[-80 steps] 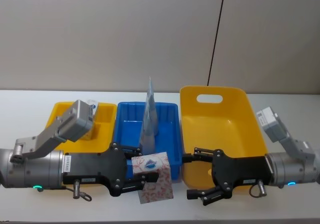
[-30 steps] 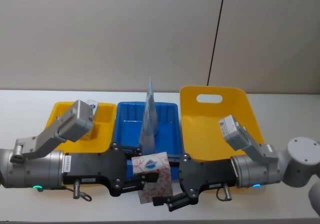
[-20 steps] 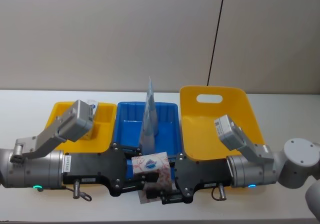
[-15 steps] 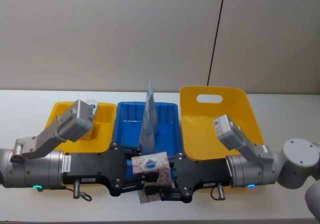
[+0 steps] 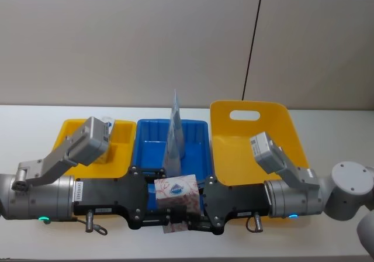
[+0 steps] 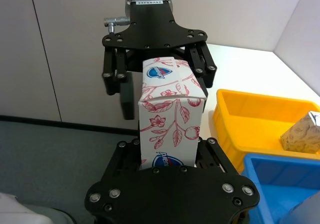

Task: Bimanual collaborative sorting of washing and personal care products

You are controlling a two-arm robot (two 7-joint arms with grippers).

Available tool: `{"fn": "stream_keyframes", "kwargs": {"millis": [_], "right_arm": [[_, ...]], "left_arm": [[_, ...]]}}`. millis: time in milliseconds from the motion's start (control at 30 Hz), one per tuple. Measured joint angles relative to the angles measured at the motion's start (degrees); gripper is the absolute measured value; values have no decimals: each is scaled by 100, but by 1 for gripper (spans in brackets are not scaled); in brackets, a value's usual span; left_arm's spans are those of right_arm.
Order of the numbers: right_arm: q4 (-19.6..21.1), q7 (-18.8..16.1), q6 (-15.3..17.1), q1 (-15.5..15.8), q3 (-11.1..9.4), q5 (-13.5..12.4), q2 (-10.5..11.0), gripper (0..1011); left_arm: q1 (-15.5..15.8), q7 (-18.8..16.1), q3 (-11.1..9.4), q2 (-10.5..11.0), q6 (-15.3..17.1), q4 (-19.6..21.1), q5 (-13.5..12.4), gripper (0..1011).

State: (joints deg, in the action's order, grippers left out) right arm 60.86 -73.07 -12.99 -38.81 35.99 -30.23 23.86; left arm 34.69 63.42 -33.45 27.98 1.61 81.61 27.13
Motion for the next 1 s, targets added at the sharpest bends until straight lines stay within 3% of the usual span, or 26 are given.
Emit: {"fn": "stream_keyframes", "kwargs": {"millis": [533,1000], "right_arm": [[59,4,-40,6,29,-92,101,360],[466,95,7,230,-39,-234,428,360]], "left_arm": [[0,1,1,0,0,0,-1,1001],[0,0,1,0,0,0,-1,1001]]}}
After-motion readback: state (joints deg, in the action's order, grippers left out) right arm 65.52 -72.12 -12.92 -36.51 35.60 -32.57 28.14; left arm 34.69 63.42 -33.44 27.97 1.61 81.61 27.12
